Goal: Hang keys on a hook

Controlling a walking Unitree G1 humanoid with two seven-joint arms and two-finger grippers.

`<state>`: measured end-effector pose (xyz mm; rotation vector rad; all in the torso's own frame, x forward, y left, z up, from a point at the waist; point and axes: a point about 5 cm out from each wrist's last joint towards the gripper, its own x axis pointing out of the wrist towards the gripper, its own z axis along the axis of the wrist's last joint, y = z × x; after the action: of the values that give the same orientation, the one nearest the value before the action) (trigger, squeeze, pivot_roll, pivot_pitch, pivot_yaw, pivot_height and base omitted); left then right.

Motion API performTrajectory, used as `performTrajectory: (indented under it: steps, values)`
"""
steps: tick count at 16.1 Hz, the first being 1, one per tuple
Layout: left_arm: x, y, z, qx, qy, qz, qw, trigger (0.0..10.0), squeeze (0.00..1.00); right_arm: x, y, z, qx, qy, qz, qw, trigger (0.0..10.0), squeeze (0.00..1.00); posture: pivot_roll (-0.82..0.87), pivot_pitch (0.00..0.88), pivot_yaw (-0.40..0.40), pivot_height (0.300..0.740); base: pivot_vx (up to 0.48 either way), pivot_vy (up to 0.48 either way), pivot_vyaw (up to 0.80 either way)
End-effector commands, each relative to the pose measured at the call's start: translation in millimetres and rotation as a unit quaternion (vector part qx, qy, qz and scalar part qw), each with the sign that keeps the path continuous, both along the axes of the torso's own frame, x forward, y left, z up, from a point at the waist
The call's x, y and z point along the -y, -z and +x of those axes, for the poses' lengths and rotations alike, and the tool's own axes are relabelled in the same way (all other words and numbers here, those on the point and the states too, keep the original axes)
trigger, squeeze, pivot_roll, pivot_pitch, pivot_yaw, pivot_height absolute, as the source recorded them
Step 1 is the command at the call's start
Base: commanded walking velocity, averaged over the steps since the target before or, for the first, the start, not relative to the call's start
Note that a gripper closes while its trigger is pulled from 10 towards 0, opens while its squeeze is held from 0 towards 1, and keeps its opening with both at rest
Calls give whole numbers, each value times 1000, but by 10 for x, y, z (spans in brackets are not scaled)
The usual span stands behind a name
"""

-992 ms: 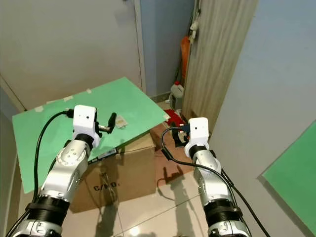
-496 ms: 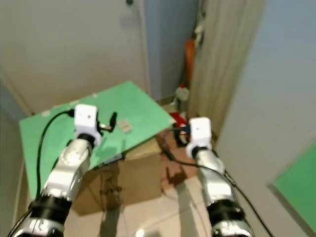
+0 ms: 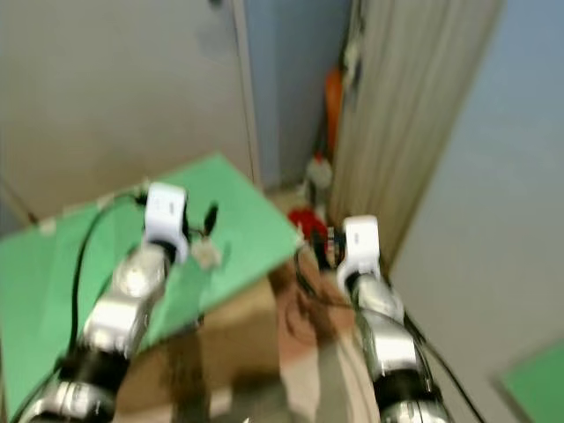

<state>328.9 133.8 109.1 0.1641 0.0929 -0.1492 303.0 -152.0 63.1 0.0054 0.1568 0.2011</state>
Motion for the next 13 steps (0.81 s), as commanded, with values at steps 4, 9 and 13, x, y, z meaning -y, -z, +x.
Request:
performTrajectory:
  steps: [4,9,13]
  values:
    - [-101,-12,82,-4,-29,36,999,10000,0,-78,-29,-17,2,-17,5,1000,10000,0,-4,0,59,740,0,0,0]
    - [-82,137,83,-22,-39,40,998,10000,0,169,-157,-158,26,-9,6,1000,10000,0,-49,4,17,740,0,0,0]
    - [-74,477,-92,-52,-94,13,994,10000,0,339,-250,-396,5,-63,10,998,10000,0,-110,93,-18,740,0,0,0]
